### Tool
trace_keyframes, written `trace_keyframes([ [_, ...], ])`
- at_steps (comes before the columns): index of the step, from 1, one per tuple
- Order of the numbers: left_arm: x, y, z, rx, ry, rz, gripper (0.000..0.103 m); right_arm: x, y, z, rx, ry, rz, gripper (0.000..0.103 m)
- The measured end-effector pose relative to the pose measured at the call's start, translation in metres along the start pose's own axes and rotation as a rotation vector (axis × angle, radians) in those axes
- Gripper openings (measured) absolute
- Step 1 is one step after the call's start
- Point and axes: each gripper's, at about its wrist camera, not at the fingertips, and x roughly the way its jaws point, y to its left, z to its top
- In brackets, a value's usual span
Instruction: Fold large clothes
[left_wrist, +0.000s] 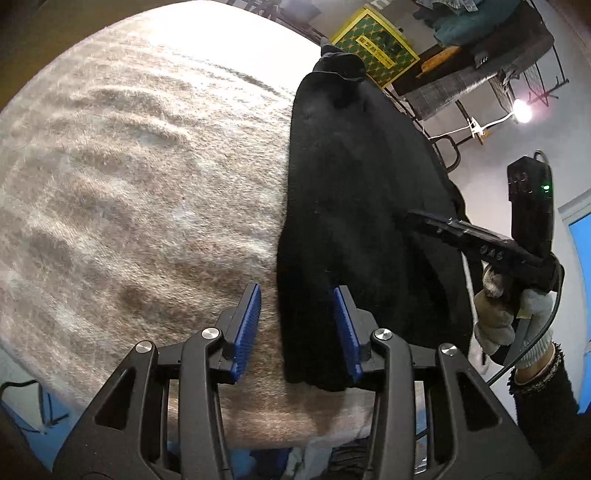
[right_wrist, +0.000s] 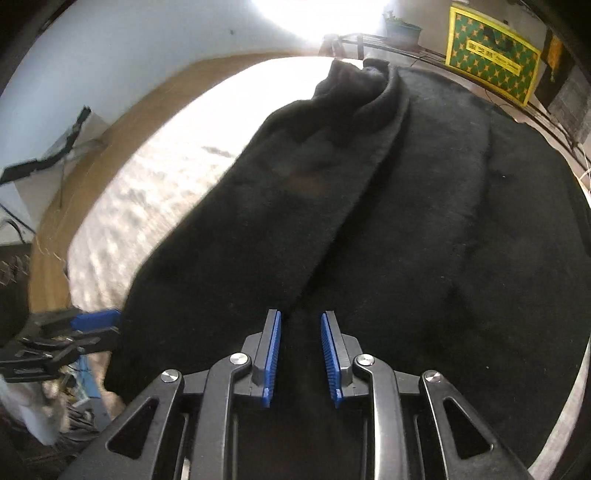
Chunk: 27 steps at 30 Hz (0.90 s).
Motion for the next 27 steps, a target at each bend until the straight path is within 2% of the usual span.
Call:
trace_keyframes([
  [2,0.003,-0.004,-0.003,0.009,0.014,-0.015,0.034,-0.014,-0.003,0.008,0.000,-0.038,0.008,0.028],
  [6,0.009,-0.016,-0.009,0.071,0.014,0.017,0.030,-0.039,-0.005,0.046,-0.013,-0.120,0.004,0.033],
  [8,0.010,-0.017,-0.009,0.077,0.011,0.021,0.027,-0.044,-0.002,0.076,-0.039,-0.154,-0.019,0.037],
  [11,0.013,-0.016,-0.007,0.069,0.008,0.021,0.023,-0.039,0.002,0.120,-0.055,-0.172,-0.036,0.037],
  [16,0.017,-0.015,-0.003,0.073,0.011,0.012,0.023,-0.001,0.009,0.179,-0.173,-0.120,-0.148,0.036],
  [19,0.016,-0.013,-0.003,0.069,0.014,0.001,0.022,0.032,0.013,0.201,-0.277,-0.056,-0.261,0.035],
  [23,0.018,-0.010,0.000,0.056,0.018,-0.016,0.022,0.068,0.012,0.217,-0.350,0.007,-0.338,0.033],
  [25,0.018,-0.010,0.000,0.058,0.019,-0.021,0.022,0.081,0.010,0.223,-0.358,0.023,-0.355,0.020],
  [26,0.019,-0.010,0.000,0.062,0.020,-0.023,0.021,0.086,0.009,0.227,-0.352,0.035,-0.343,0.003],
  [27,0.020,-0.011,0.000,0.065,0.019,-0.023,0.021,0.088,0.008,0.231,-0.336,0.034,-0.334,0.001],
])
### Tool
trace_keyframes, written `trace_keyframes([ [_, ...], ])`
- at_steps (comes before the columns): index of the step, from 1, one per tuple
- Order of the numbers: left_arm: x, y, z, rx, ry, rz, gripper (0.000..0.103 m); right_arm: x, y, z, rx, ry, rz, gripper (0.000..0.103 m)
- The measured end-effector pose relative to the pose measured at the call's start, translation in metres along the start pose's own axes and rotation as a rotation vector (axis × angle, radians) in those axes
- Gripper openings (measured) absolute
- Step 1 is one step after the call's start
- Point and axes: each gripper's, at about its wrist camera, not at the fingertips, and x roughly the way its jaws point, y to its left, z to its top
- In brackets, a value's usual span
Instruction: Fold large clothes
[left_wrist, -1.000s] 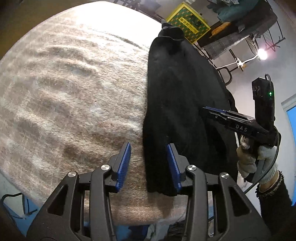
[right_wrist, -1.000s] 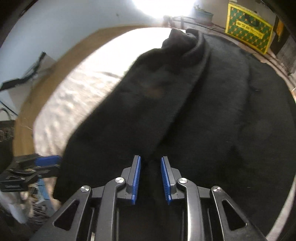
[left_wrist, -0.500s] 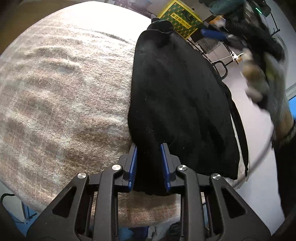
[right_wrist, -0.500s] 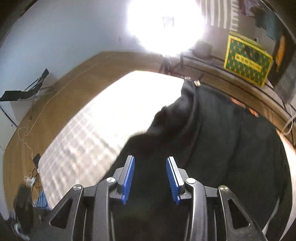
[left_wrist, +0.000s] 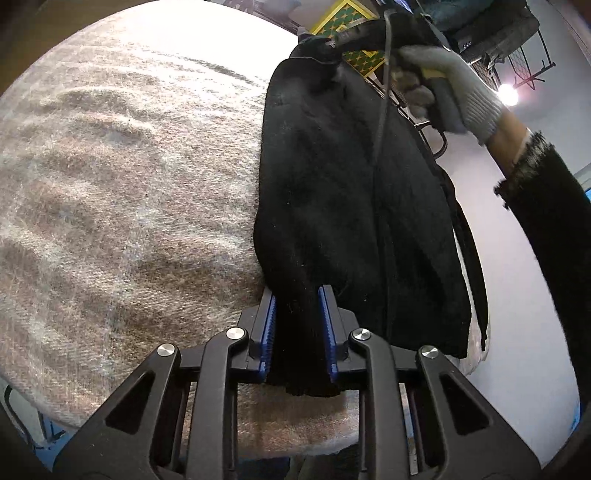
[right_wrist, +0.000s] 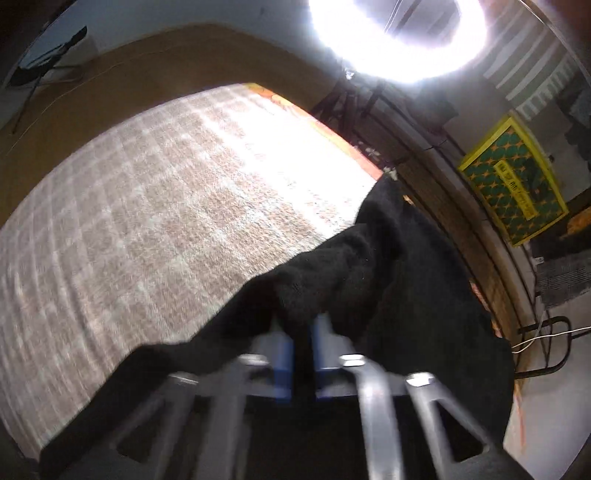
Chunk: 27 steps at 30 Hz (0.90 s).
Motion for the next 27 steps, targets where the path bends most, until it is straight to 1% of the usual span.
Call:
trace_keyframes([
  [1,0.001,-0.001,0.000,0.004,-0.001,0.001,0.021,0.000,-0.003,0.005,0.029,-0.012,0.016,0.001],
  [2,0.001,-0.001,-0.001,0.008,-0.002,0.001,0.021,-0.002,-0.011,0.012,0.090,-0.037,0.058,0.001],
  [5,0.000,-0.002,-0.002,0.005,-0.001,0.002,0.021,-0.001,-0.045,0.030,0.322,-0.114,0.169,0.001],
  [6,0.000,-0.002,-0.003,0.001,0.000,0.002,0.022,0.004,-0.053,0.033,0.378,-0.117,0.195,0.000],
  [8,0.000,-0.003,-0.003,-0.004,0.003,0.003,0.021,0.019,-0.052,0.040,0.398,-0.096,0.209,0.001],
  [11,0.001,-0.006,-0.004,-0.005,0.005,0.010,0.022,0.038,-0.041,0.044,0.364,-0.058,0.189,0.002],
  [12,0.000,-0.006,-0.004,-0.010,0.007,0.009,0.022,0.039,-0.039,0.044,0.365,-0.062,0.202,0.006],
  [13,0.000,-0.006,-0.005,-0.015,0.009,0.008,0.022,0.038,-0.040,0.044,0.368,-0.063,0.218,0.011],
  [14,-0.001,-0.006,-0.005,-0.019,0.009,0.006,0.022,0.035,-0.042,0.045,0.377,-0.062,0.225,0.023],
  [17,-0.006,-0.007,-0.007,-0.014,0.003,0.005,0.022,0.010,-0.053,0.037,0.388,-0.096,0.251,0.026],
  [18,-0.009,-0.007,-0.007,-0.014,0.001,0.004,0.022,-0.003,-0.056,0.033,0.380,-0.114,0.248,0.031],
  [19,-0.012,-0.006,-0.008,-0.017,-0.004,0.002,0.022,-0.013,-0.058,0.028,0.382,-0.124,0.250,0.033],
  [20,-0.015,-0.004,-0.008,-0.021,-0.010,-0.003,0.022,-0.025,-0.062,0.022,0.390,-0.143,0.267,0.034],
  [21,-0.018,-0.004,-0.009,-0.027,-0.016,-0.009,0.022,-0.038,-0.066,0.014,0.387,-0.165,0.294,0.039],
  [22,-0.020,-0.003,-0.010,-0.034,-0.019,-0.014,0.022,-0.045,-0.069,0.010,0.384,-0.171,0.291,0.050],
  [23,-0.021,-0.002,-0.010,-0.037,-0.020,-0.017,0.022,-0.050,-0.071,0.007,0.380,-0.166,0.255,0.058],
  [24,-0.022,-0.002,-0.011,-0.035,-0.023,-0.011,0.022,-0.055,-0.072,0.006,0.367,-0.152,0.184,0.068],
  [25,-0.024,-0.002,-0.011,-0.035,-0.027,0.003,0.022,-0.058,-0.072,0.006,0.356,-0.145,0.147,0.068],
  [26,-0.025,-0.002,-0.011,-0.041,-0.031,0.005,0.022,-0.062,-0.072,0.006,0.359,-0.149,0.151,0.068],
  [27,-0.026,-0.001,-0.012,-0.047,-0.032,-0.001,0.022,-0.067,-0.073,0.005,0.374,-0.167,0.181,0.067],
])
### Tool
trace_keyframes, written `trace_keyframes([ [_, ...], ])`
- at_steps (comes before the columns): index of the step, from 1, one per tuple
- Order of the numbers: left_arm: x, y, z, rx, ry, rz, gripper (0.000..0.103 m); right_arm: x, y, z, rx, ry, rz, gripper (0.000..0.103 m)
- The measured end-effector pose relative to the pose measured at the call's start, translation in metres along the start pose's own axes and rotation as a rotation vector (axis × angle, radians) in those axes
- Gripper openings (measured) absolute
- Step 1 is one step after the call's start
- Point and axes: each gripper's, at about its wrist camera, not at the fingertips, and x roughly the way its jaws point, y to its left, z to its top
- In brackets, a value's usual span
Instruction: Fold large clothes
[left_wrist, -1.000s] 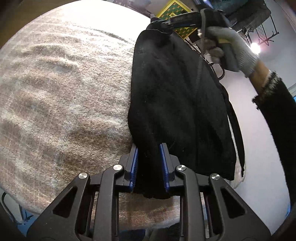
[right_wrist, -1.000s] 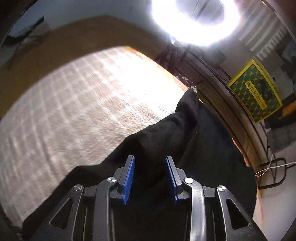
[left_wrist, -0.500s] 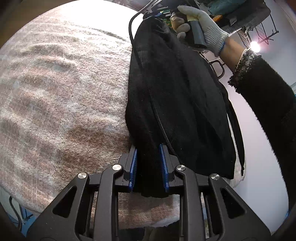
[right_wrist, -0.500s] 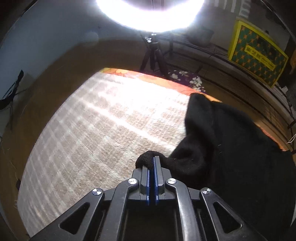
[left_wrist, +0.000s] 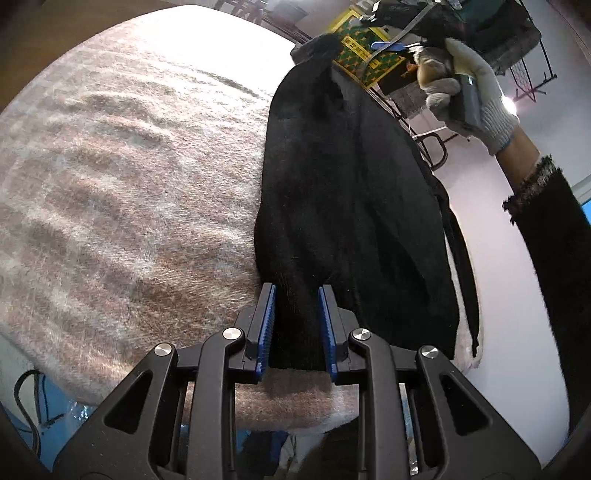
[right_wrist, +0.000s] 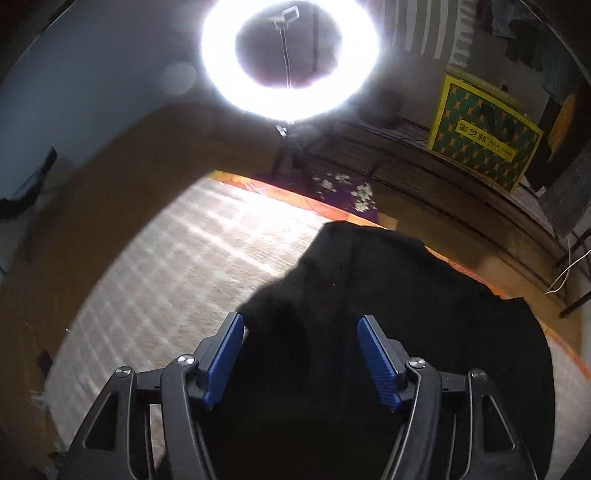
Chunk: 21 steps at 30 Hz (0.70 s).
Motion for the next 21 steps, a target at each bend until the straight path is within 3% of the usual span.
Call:
trace_keyframes([
  [2,-0.001,-0.002,0.000,0.009,-0.005,0.015,0.022,-0.009,0.000,0.003,0.028,-0.017,0.065,0.068],
  [7,0.002,-0.001,-0.007,-0.029,0.005,0.022,0.022,-0.035,0.007,-0.001,0.004,-0.038,0.090,0.067],
  [9,0.003,0.002,-0.010,-0.044,0.012,0.016,0.022,-0.048,0.005,-0.012,0.024,-0.053,0.138,0.067],
  [15,0.003,0.014,-0.019,-0.099,0.014,0.021,0.025,-0.105,-0.009,-0.081,0.083,-0.100,0.305,0.066],
  [21,0.006,0.013,-0.020,-0.147,0.011,-0.010,0.031,-0.138,-0.032,-0.155,0.107,-0.081,0.301,0.064],
])
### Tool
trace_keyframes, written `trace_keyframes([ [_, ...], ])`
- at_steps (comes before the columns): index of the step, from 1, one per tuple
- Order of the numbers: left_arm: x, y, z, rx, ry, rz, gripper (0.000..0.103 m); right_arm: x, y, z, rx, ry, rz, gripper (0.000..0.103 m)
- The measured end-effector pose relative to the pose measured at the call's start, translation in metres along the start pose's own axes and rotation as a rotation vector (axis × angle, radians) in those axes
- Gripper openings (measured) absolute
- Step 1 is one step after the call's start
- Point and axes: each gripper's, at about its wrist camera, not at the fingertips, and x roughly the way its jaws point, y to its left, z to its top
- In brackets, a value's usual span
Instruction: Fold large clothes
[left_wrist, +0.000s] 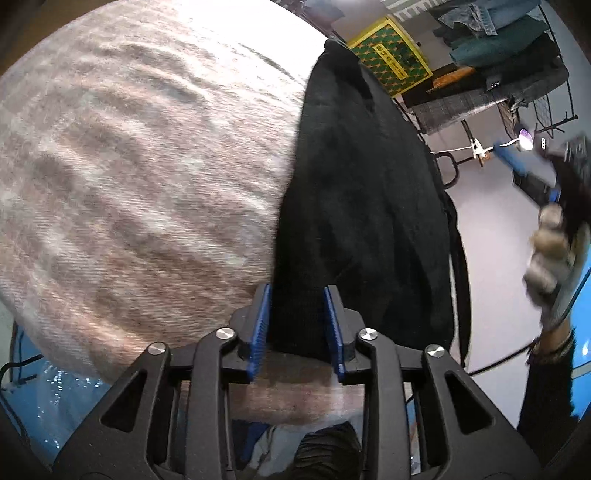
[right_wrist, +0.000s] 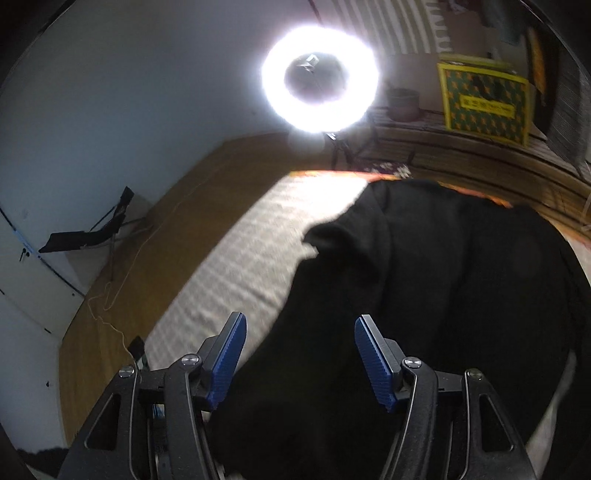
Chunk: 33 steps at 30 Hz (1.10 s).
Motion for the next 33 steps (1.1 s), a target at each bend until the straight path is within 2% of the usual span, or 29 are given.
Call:
trace_keyframes([
  [6,0.014,-0.012,0.008,-0.002,-0.023,-0.008,0.033,-0.011,-0.018,-0.029,0.054,0.019,0.021,0.063],
  [8,0.021,-0.017,0.012,0.018,-0.018,0.011,0.007,-0.008,-0.018,-0.033,0.056,0.022,0.029,0.061],
  [11,0.025,-0.029,0.009,0.055,-0.038,0.023,0.007,-0.004,-0.013,-0.035,0.044,0.025,0.046,0.061],
  [13,0.019,-0.043,0.006,0.097,-0.060,-0.003,0.007,0.002,-0.007,-0.030,0.028,0.025,0.048,0.061],
  [18,0.007,-0.077,-0.003,0.227,-0.093,-0.044,0.007,0.029,0.012,-0.001,-0.030,0.034,0.022,0.061],
  [25,0.014,-0.081,0.000,0.229,-0.075,-0.074,0.007,0.120,0.030,0.066,-0.051,0.099,-0.029,0.061],
  [29,0.016,-0.074,0.009,0.213,-0.066,-0.086,0.007,0.187,0.033,0.097,-0.058,0.163,-0.128,0.061],
  [33,0.016,-0.071,0.013,0.221,-0.069,-0.077,0.007,0.242,0.029,0.113,-0.045,0.225,-0.211,0.061],
])
